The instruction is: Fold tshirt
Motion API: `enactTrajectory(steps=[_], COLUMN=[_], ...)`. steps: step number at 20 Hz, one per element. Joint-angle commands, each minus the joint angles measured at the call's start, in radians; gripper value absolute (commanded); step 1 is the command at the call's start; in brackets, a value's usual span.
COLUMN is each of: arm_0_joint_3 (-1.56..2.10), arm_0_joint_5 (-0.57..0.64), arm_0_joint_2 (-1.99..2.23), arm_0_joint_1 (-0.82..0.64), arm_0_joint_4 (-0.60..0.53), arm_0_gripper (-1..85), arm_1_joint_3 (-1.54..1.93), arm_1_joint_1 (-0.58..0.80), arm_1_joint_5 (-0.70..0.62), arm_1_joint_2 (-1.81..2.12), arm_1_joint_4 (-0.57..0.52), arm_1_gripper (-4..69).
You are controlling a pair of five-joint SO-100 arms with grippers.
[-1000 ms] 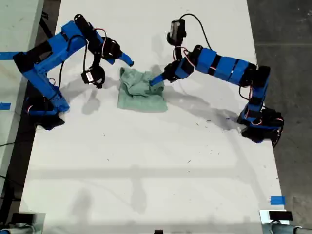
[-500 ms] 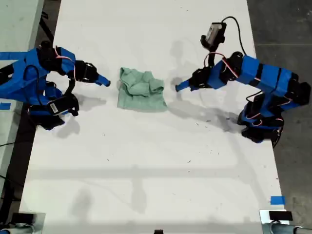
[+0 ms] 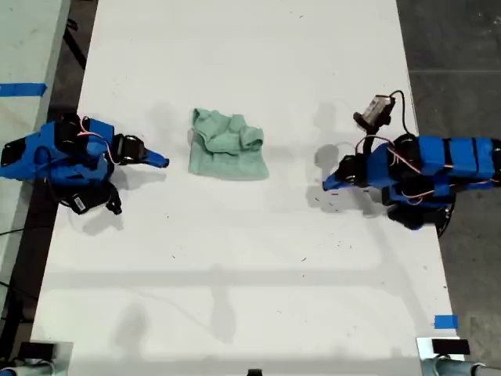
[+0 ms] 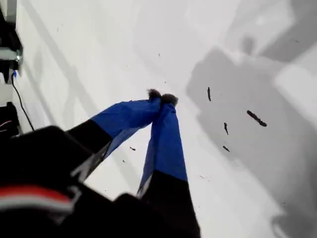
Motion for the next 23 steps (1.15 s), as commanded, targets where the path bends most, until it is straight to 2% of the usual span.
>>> enactTrajectory(steps=[1,2,3,4,6,7,9,10,12,23], arm_0_joint_3=[0.094,0.112,0.110,0.110,0.112,0.115,0.114,0.114,0.114,0.114], arm_0_joint_5=[-0.046,-0.046,-0.063,-0.071,-0.080,-0.074,-0.074,-0.074,-0.074,-0.074], arm_0_joint_2=[0.025,0.025,0.025,0.025,0.025,0.025,0.025,0.025,0.025,0.025], arm_0_joint_1=[0.034,0.034,0.017,0.002,-0.012,-0.028,-0.044,-0.051,-0.054,-0.054], arm_0_joint_4=[-0.040,-0.025,0.051,0.130,0.268,0.268,0.268,0.268,0.268,0.268], arm_0_gripper=[2.2,2.7,2.4,0.1,0.8,2.4,5.1,5.2,5.3,5.3], arm_1_joint_3=[0.167,0.230,0.238,0.236,0.235,0.239,0.242,0.242,0.238,0.235], arm_1_joint_1=[-0.040,-0.041,-0.044,-0.044,-0.043,-0.043,-0.026,-0.015,-0.011,-0.014], arm_1_joint_5=[0.100,0.129,0.138,0.153,0.222,0.247,0.077,-0.086,-0.492,-0.480], arm_1_joint_2=[0.319,0.486,0.472,0.445,0.439,0.463,0.492,0.492,0.492,0.494], arm_1_joint_4=[0.028,0.124,0.146,0.153,0.156,0.146,0.138,0.138,0.150,0.156], arm_1_gripper=[-1.5,-1.8,-1.8,-1.8,0.1,1.4,4.6,4.6,4.5,3.4])
